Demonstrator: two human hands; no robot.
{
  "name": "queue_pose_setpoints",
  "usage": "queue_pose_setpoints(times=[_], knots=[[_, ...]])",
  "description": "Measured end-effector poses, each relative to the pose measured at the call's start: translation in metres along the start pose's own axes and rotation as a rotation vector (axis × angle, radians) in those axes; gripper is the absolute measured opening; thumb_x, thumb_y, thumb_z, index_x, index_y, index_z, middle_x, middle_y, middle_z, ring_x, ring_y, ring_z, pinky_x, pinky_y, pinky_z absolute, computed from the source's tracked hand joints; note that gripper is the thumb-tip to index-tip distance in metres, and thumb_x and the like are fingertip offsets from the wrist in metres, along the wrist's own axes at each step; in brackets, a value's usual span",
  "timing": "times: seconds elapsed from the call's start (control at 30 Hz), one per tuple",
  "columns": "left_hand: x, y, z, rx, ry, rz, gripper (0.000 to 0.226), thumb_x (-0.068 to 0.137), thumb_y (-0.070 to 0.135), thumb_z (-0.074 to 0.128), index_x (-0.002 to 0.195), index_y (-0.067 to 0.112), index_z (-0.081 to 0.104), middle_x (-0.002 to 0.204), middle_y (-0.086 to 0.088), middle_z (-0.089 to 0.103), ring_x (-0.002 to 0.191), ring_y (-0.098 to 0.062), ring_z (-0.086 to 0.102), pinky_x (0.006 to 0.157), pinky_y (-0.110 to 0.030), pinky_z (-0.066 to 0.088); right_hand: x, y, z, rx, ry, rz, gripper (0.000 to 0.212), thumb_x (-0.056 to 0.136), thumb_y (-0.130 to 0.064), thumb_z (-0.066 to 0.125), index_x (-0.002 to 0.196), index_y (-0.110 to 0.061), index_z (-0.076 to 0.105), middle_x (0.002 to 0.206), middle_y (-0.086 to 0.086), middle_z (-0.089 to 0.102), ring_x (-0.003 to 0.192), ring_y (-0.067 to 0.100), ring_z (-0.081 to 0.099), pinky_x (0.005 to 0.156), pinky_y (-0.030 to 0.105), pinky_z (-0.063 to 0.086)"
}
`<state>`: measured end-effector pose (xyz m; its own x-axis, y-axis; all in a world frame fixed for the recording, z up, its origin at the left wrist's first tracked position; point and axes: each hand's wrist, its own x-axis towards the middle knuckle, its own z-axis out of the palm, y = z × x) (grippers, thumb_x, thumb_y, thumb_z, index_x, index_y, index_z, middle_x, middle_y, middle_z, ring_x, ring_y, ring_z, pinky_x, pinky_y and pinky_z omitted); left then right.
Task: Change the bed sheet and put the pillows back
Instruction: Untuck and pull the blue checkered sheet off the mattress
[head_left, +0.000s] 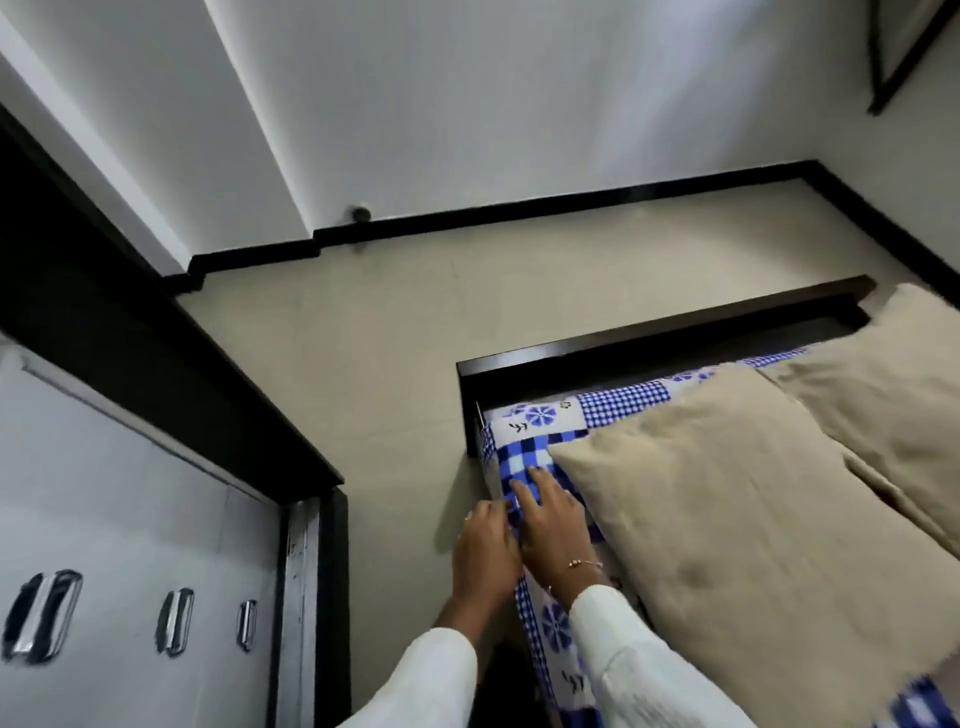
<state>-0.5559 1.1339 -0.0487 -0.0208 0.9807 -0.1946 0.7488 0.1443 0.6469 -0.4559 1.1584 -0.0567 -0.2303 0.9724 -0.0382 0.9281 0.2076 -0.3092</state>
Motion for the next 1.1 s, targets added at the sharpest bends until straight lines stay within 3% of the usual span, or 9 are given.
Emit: queue_pose_setpoints(times=[0.1,0.3,0.4,0.5,0.73,0.87,0.97,1.03,1.1], knots=[[0.055,-0.014,0.010,-0.043,0.017,-0.065,0.028,0.093,0.011,0.044,0.118,0.006,0.058,0.116,-0.014,0.058,0.107,-0.032,0.054,0.090,-0.037,0.041,0.055,0.018,0.023,-0.087,-0.023,-0.089,0.075,0.035,-0.018,0.088,0.101,-0.019,0.054,0.102,0.013,0.069,0.093,0.028,0.068,0.061,0.035,0.056],[0.120,-0.042,0.026,-0.151,0.018,-0.203,0.058,0.084,0.044,0.029,0.121,0.008,0.057,0.119,-0.013,0.058,0.111,-0.029,0.052,0.094,-0.034,0.037,0.137,0.038,0.064,-0.300,-0.161,-0.174,0.054,0.036,-0.038,0.087,0.088,-0.028,0.074,0.106,0.005,0.070,0.100,0.030,0.066,0.068,0.054,0.053],[0.137,-0.059,0.038,-0.155,-0.008,-0.214,0.042,0.096,0.032,0.036,0.126,0.007,0.052,0.124,-0.012,0.056,0.114,-0.028,0.050,0.095,-0.032,0.037,0.153,0.049,0.080,-0.326,-0.211,-0.170,0.051,0.054,-0.053,0.065,0.099,-0.031,0.072,0.112,0.003,0.068,0.107,0.031,0.063,0.078,0.062,0.047],[0.147,-0.074,0.050,-0.148,-0.036,-0.222,0.041,0.098,0.026,0.039,0.134,0.007,0.045,0.130,-0.012,0.053,0.119,-0.028,0.048,0.099,-0.033,0.036,0.154,0.054,0.092,-0.253,-0.144,-0.172,0.046,0.069,-0.044,0.038,0.097,-0.031,0.072,0.109,-0.002,0.069,0.104,0.025,0.064,0.090,0.056,0.044],[0.145,-0.074,0.065,-0.195,-0.151,-0.181,0.081,0.079,0.063,0.019,0.144,0.016,0.033,0.144,-0.002,0.041,0.130,-0.020,0.041,0.106,-0.029,0.031,0.161,0.063,0.095,0.095,0.224,-0.172,0.028,0.072,-0.020,0.046,0.080,-0.010,0.071,0.082,0.004,0.073,0.082,0.018,0.071,0.089,0.030,0.034],[0.145,-0.069,0.069,-0.303,-0.177,-0.216,0.057,0.097,0.031,0.038,0.147,0.009,0.024,0.150,-0.003,0.031,0.135,-0.017,0.035,0.105,-0.017,0.024,0.157,0.068,0.097,-0.012,0.148,-0.193,0.042,0.080,-0.034,0.043,0.103,-0.010,0.069,0.104,0.004,0.071,0.101,0.020,0.066,0.093,0.031,0.031],[0.148,-0.068,0.075,-0.381,-0.050,-0.296,0.046,0.094,0.023,0.036,0.133,0.001,0.048,0.133,-0.012,0.052,0.120,-0.021,0.050,0.093,-0.013,0.031,0.161,0.068,0.099,-0.015,0.149,-0.239,0.037,0.078,-0.028,0.043,0.094,-0.017,0.075,0.100,-0.002,0.073,0.098,0.020,0.068,0.090,0.030,0.032],[0.150,-0.066,0.078,-0.273,0.064,-0.318,0.036,0.089,0.021,0.039,0.106,-0.002,0.062,0.108,-0.017,0.062,0.098,-0.032,0.059,0.079,-0.027,0.040,0.162,0.067,0.099,0.040,0.190,-0.233,0.032,0.076,-0.022,0.046,0.084,-0.015,0.076,0.092,-0.002,0.074,0.090,0.019,0.070,0.087,0.030,0.034],[0.153,-0.063,0.076,-0.160,0.138,-0.283,0.019,0.090,0.012,0.045,0.088,-0.002,0.058,0.093,-0.018,0.059,0.083,-0.036,0.057,0.068,-0.037,0.041,0.161,0.066,0.098,0.093,0.251,-0.222,0.030,0.078,-0.019,0.046,0.081,-0.013,0.076,0.089,0.001,0.074,0.087,0.019,0.071,0.088,0.031,0.035]])
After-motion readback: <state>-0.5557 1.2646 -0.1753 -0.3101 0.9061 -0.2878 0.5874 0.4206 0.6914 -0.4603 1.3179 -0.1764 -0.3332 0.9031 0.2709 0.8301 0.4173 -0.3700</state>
